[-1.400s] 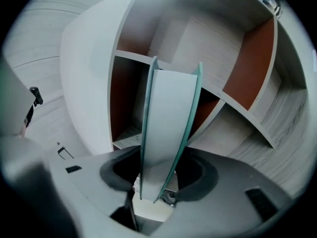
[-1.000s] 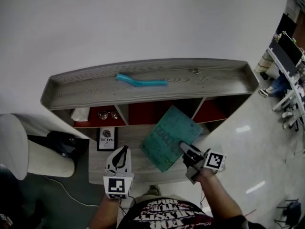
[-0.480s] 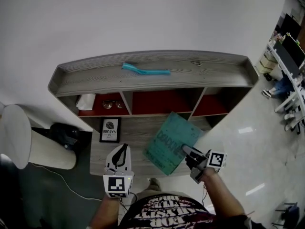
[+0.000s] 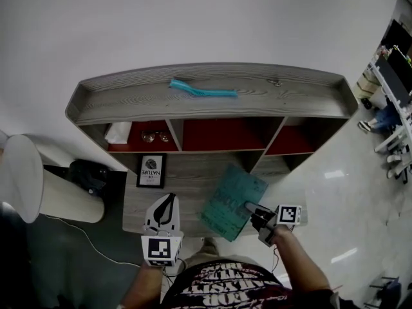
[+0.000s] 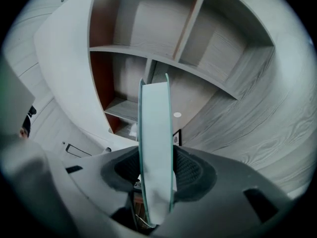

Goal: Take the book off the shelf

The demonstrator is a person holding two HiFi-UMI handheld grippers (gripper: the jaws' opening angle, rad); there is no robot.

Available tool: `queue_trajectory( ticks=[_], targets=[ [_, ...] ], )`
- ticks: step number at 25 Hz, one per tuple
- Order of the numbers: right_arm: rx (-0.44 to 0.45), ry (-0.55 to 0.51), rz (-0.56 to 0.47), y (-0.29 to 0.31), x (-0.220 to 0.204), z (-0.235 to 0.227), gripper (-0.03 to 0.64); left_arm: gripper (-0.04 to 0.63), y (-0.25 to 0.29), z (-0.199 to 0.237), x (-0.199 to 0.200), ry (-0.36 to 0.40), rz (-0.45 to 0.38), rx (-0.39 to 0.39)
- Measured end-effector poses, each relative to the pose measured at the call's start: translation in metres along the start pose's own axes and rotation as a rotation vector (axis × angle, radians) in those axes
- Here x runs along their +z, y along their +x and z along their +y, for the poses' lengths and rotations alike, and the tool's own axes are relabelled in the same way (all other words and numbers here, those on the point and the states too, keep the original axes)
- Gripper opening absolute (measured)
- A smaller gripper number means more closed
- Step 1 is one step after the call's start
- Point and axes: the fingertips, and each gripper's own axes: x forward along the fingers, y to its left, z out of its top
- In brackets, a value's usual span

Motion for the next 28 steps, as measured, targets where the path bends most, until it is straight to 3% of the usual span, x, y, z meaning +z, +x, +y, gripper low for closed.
queue_trajectory(
  ticks=[9,14,25,28],
  targets=[
    [-0.11,0.114,0.153,0.014,-0.039,-0.08,0.181,0.015,0.005,0.005,-0.01,0.002,0.024,-0.011],
    [-0.089,0.167,0.247,0.03,-0.053,-0.106,0.181,0.015,0.011,0.012,-0.023,-0.002,0.057,-0.011],
    [-0.182,0.24,0.288,0.047,-0.062,-0.168,0.181,0.015,0.039,0.026,-0.035,0.01,0.101,-0.029],
    [-0.243,0.206,0.295,0.047,-0.063,-0.187,0.179,0.015,0.048,0.024,-0.034,0.022,0.106,-0.04]
  ],
)
